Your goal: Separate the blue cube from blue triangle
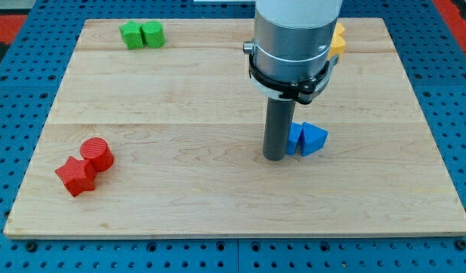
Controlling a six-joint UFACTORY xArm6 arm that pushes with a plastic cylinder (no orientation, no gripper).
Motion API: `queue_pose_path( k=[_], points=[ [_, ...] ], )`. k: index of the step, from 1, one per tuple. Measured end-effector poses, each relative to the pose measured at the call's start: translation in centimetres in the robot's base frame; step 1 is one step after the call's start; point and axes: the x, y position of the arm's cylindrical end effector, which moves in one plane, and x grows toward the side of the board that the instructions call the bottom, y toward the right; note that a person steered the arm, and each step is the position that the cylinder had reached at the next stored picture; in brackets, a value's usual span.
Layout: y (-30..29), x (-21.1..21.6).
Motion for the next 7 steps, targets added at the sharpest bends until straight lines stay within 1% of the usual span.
queue_pose_path(
  k=[1, 2, 4, 5, 7],
  points=[
    [-2.1, 2.9],
    [0.1, 5.6],
    [4.3, -0.8],
    [6.4, -0.9],
    [0.2, -3.8]
  ],
)
